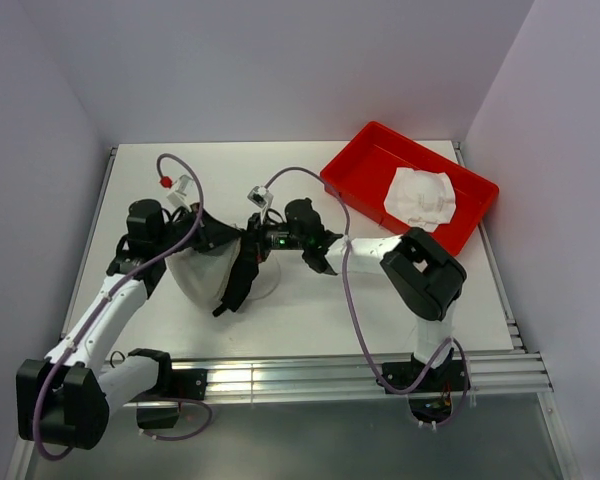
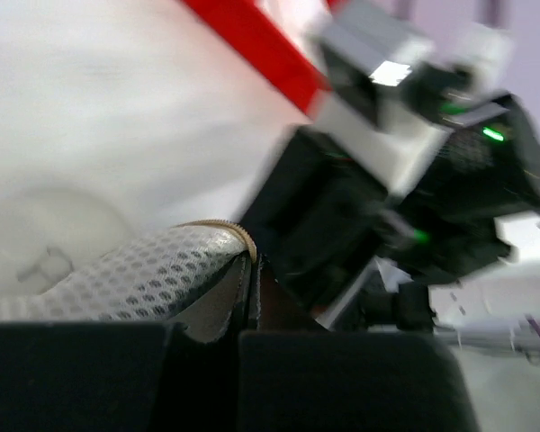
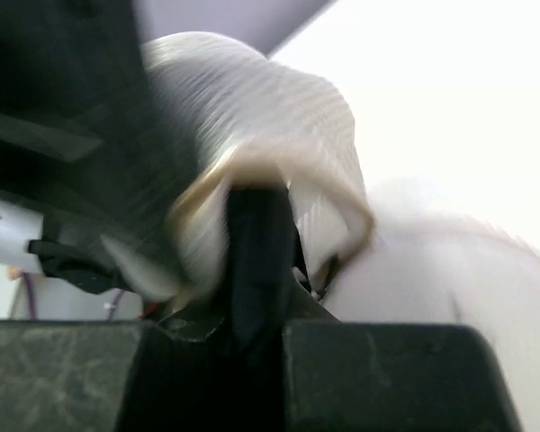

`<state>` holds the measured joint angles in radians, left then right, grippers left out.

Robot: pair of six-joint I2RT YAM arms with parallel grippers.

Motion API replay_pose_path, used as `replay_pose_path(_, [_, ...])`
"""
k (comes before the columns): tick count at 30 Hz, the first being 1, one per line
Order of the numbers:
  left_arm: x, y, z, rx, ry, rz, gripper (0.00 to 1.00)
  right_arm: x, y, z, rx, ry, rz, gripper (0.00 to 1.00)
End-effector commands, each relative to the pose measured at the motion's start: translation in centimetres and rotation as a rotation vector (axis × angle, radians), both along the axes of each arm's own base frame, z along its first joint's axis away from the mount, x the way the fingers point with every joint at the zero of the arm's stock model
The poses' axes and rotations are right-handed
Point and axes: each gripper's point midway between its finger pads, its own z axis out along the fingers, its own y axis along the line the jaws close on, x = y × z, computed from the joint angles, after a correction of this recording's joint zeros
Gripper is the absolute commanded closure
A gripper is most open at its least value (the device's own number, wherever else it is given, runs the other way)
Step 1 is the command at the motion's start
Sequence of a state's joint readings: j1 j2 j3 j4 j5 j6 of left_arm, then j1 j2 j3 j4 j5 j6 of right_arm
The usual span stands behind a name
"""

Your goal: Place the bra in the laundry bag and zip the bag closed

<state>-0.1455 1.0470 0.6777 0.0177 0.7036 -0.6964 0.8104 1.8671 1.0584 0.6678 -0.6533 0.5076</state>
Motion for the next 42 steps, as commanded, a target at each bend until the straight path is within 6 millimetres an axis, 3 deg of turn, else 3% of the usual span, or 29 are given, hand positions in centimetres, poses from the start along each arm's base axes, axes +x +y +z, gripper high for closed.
replay_pose_path(1, [-2.0, -3.7, 6.1, -0.063, -0.217, -0.210, 1.00, -2.0, 0.9, 3.6, 0.153, -0.071, 0.104, 1.00])
replay_pose_path(3, [-3.9, -5.3, 7.3, -0.083, -0.259, -0.286, 1.00, -1.9, 0.6, 5.2, 0.209, -0.077, 0.073, 1.00])
replay_pose_path(7, [-7.0, -5.7, 8.7, -0.145, -0.298, -0.354, 1.00, -1.1, -2.5, 9.4, 0.409, -0.168, -0.127, 1.00])
replay_pose_path(8, [-7.7, -5.3, 9.1, -0.144, -0.320, -0.340, 1.00, -0.9, -3.7, 11.6, 0.477, -0.194, -0.190, 1.00])
replay_pose_path(10, [-8.2, -4.8, 8.5, -0.123, -0.310, -0.316, 1.00, -1.2, -5.9, 12.9, 0.559, -0.196, -0.261, 1.00])
replay_pose_path(11, [-8.7, -4.5, 8.8, -0.120, -0.325, -0.304, 1.00, -1.6, -7.2, 14.9, 0.617, -0.218, -0.293, 1.00])
replay_pose_path(13, [-9.2, -4.4, 7.9, -0.142, -0.297, -0.293, 1.00, -1.2, -10.0, 16.0, 0.697, -0.199, -0.417, 1.00])
replay_pose_path(14, [-9.5, -4.3, 7.9, -0.157, -0.296, -0.285, 1.00, -1.4, -11.7, 17.6, 0.746, -0.209, -0.469, 1.00])
replay_pose_path(16, [-9.8, -4.3, 7.3, -0.194, -0.269, -0.275, 1.00, -0.5, -14.3, 17.5, 0.763, -0.197, -0.611, 1.00])
replay_pose_path(17, [-9.9, -4.3, 6.8, -0.203, -0.255, -0.270, 1.00, -1.1, -15.6, 19.1, 0.801, -0.216, -0.642, 1.00])
replay_pose_path(18, [-10.0, -4.3, 6.7, -0.210, -0.246, -0.269, 1.00, -0.2, -16.5, 18.2, 0.757, -0.220, -0.733, 1.00])
replay_pose_path(19, [-10.1, -4.4, 6.9, -0.231, -0.242, -0.272, 1.00, -0.8, -17.5, 19.5, 0.774, -0.240, -0.758, 1.00])
replay_pose_path(21, [-10.5, -4.8, 6.4, -0.255, -0.204, -0.289, 1.00, 0.1, -16.7, 18.8, 0.646, -0.259, -0.816, 1.00])
replay_pose_path(24, [-11.3, -6.0, 6.3, -0.278, -0.183, -0.337, 1.00, -0.2, -16.4, 18.9, 0.595, -0.284, -0.879, 1.00])
replay_pose_path(25, [-12.0, -6.7, 6.3, -0.284, -0.175, -0.368, 1.00, 0.8, -17.3, 18.5, 0.573, -0.250, -0.975, 1.00])
replay_pose_path(28, [-12.8, -8.2, 5.9, -0.292, -0.134, -0.405, 1.00, 1.2, -18.2, 18.2, 0.571, -0.206, -1.085, 1.00])
replay_pose_path(34, [-13.2, -9.9, 5.1, -0.294, -0.091, -0.422, 1.00, 2.6, -18.0, 18.8, 0.518, -0.117, -1.244, 1.00])
replay_pose_path(35, [-13.2, -10.0, 4.7, -0.290, -0.082, -0.415, 1.00, 2.9, -18.3, 19.8, 0.548, -0.083, -1.279, 1.00])
replay_pose_path(37, [-13.1, -10.6, 4.4, -0.297, -0.073, -0.407, 1.00, 3.6, -17.5, 18.8, 0.456, -0.072, -1.310, 1.00])
replay_pose_path(38, [-13.3, -10.9, 4.0, -0.308, -0.049, -0.413, 1.00, 4.1, -17.3, 19.2, 0.432, -0.052, -1.337, 1.00])
replay_pose_path(39, [-13.7, -11.4, 4.8, -0.342, -0.079, -0.434, 1.00, 4.7, -16.6, 18.2, 0.399, -0.058, -1.357, 1.00])
replay_pose_path(40, [-13.9, -12.0, 4.1, -0.351, -0.059, -0.447, 1.00, 5.2, -16.4, 18.8, 0.399, -0.065, -1.383, 1.00])
replay_pose_path(42, [-14.7, -13.4, 4.8, -0.417, -0.068, -0.498, 1.00, 6.3, -15.5, 16.0, 0.280, -0.074, -1.442, 1.00])
